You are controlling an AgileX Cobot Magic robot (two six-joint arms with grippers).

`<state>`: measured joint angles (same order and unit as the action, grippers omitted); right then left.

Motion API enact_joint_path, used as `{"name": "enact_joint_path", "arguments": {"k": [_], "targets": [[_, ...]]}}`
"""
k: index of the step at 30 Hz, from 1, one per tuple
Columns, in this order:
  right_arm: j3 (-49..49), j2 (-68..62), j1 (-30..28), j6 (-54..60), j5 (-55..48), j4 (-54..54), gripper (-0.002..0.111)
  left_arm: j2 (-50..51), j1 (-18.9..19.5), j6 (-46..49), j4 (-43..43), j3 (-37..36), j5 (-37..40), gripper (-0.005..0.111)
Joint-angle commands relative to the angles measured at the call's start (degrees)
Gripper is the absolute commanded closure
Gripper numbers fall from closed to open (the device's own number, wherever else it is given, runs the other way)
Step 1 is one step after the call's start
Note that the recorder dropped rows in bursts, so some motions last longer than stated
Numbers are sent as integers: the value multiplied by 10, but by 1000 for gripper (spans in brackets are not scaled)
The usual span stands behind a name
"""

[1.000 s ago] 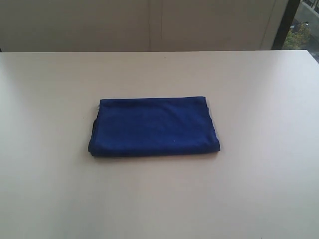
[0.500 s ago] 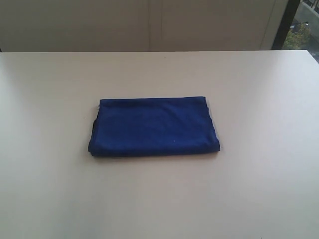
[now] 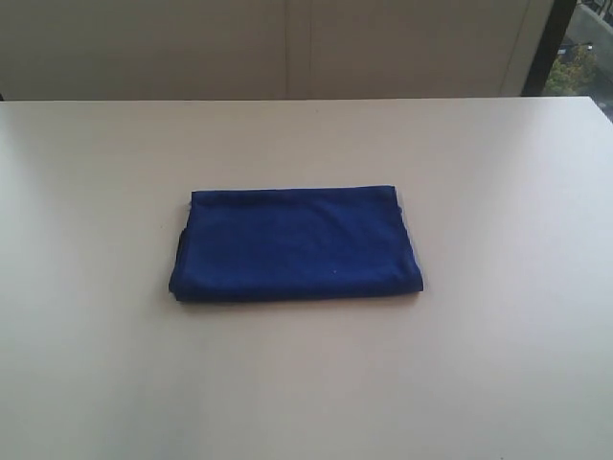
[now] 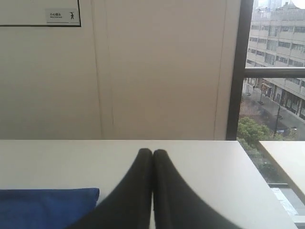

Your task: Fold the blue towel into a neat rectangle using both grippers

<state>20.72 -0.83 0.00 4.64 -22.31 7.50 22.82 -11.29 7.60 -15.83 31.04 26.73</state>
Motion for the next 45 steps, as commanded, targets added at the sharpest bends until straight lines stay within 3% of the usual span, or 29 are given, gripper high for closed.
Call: {"name": "enact_joint_path", "arguments": {"k": [1,17,45], "targets": [[-2,4,-3,6,1,-2,108,-5,1,0,-9,-3,2,107],[-29,8,-3,-54,-16,-86,108,-5,1,0,-9,-3,2,107],[-154,8,-3,-46,-17,-85,108,-5,1,0,-9,-3,2,107]]}}
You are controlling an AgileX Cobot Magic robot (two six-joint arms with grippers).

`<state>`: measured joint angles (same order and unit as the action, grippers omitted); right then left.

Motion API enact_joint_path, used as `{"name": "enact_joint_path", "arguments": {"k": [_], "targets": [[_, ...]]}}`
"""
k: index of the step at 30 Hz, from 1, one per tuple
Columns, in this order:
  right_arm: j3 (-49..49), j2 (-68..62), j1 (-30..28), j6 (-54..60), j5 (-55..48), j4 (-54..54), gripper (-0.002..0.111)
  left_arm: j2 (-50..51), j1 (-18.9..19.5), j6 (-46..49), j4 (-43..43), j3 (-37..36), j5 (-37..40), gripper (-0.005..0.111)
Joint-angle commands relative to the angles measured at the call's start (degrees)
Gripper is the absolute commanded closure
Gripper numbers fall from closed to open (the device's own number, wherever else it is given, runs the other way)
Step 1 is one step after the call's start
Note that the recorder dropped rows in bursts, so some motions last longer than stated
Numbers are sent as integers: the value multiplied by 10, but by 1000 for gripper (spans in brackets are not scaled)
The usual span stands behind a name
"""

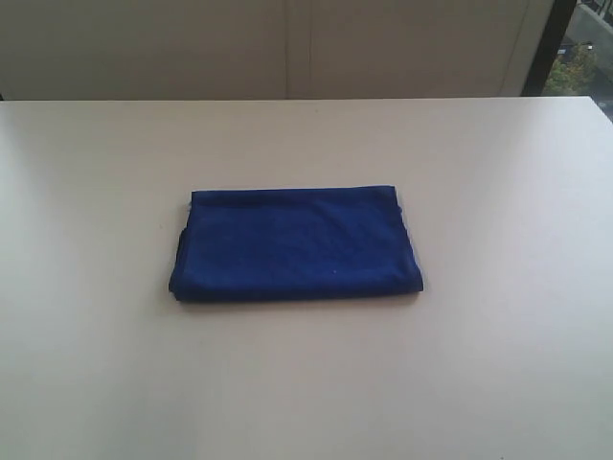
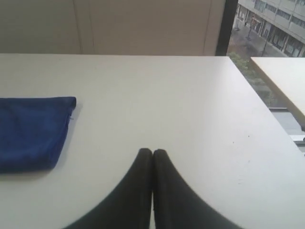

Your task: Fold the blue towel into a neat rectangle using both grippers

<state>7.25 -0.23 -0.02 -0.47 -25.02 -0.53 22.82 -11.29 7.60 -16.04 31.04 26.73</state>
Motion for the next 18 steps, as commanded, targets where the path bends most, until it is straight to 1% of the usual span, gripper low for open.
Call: {"name": "enact_joint_path", "arguments": {"k": [1,18], "targets": [[-24,2,-3,5,13,-5,108,-5,1,0,-7,-3,2,107],[-72,2,-3,5,46,-5,108,-5,1,0,-7,-3,2,107]]}}
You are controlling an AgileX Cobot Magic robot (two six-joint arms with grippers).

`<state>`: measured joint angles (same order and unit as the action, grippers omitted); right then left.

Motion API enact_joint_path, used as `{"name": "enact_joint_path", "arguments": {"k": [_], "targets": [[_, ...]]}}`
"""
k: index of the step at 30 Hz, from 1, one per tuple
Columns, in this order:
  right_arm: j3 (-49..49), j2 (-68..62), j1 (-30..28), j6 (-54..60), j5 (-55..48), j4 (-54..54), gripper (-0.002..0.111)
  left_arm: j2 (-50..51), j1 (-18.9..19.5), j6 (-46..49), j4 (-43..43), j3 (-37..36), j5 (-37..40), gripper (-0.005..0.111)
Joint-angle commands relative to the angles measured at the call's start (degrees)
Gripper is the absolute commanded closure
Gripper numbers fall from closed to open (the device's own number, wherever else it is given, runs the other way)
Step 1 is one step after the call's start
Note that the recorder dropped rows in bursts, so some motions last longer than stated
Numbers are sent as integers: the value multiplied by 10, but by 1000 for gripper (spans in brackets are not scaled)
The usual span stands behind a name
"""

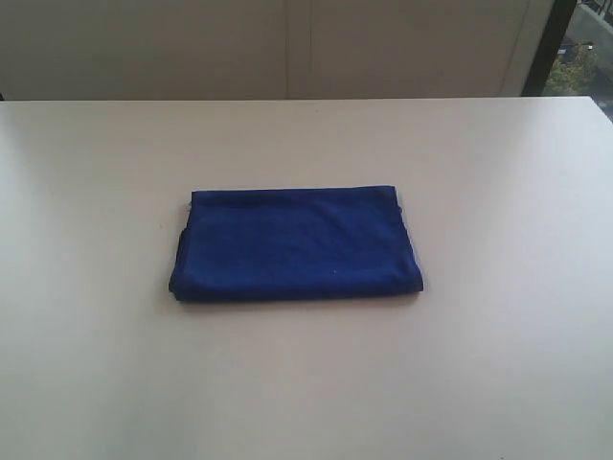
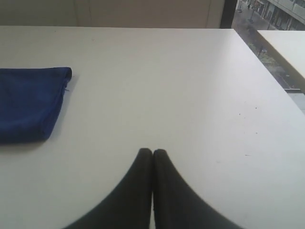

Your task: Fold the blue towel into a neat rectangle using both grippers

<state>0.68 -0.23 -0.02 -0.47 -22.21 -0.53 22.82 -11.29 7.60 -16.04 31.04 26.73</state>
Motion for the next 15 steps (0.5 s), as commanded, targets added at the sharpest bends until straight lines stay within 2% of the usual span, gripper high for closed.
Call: {"name": "enact_joint_path", "arguments": {"k": [1,15], "targets": [[-7,2,-3,5,20,-5,108,-5,1,0,-7,-3,2,107],[-7,2,11,5,21,-5,108,-5,1,0,-7,-3,2,107]]}}
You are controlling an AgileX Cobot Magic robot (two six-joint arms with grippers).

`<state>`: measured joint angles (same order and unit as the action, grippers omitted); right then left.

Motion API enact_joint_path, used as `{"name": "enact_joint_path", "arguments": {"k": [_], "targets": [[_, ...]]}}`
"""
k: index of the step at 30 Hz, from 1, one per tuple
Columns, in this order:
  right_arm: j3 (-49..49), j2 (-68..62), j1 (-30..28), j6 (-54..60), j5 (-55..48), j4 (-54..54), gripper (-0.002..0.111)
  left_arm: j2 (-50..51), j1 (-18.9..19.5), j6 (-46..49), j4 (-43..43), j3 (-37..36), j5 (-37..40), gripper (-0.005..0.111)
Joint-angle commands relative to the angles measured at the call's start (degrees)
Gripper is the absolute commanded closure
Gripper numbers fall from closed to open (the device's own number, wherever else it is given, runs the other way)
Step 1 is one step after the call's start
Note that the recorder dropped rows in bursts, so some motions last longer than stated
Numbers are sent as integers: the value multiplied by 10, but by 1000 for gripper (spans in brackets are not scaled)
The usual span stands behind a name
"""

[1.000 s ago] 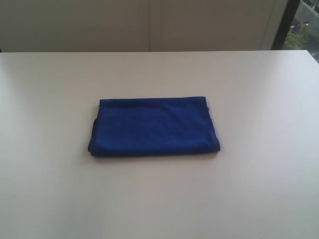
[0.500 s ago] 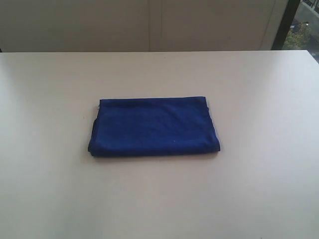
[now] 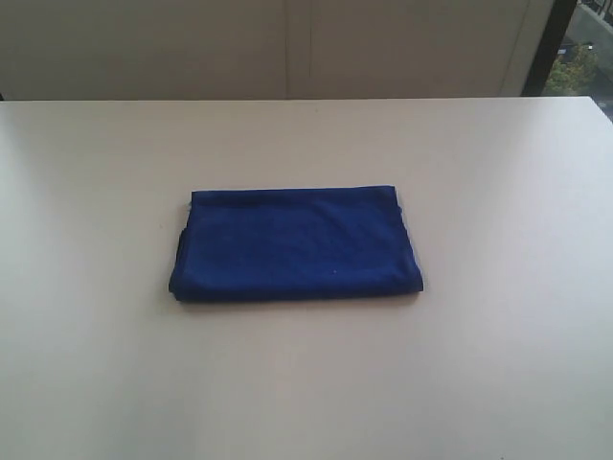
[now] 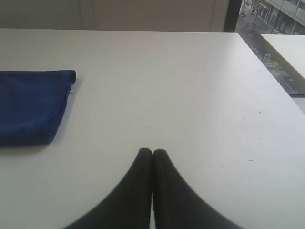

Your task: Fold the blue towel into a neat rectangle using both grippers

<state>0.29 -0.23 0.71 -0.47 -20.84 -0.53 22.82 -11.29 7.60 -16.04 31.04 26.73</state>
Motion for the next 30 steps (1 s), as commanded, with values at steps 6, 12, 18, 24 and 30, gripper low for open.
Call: {"name": "enact_joint_path", "arguments": {"k": [6,12,18,24,30], "targets": [[-3,2,4,5,8,-5,108,-5,1,0,-7,-3,2,107],[-3,2,4,5,8,-5,108,-5,1,0,-7,-3,2,107],[-3,2,4,5,8,-5,108,-5,1,0,-7,-3,2,107],[-3,2,4,5,9,-5,108,-5,1,0,-7,-3,2,107],[-3,2,4,-9,9,-5,108,-5,1,0,-7,-3,2,107]]}}
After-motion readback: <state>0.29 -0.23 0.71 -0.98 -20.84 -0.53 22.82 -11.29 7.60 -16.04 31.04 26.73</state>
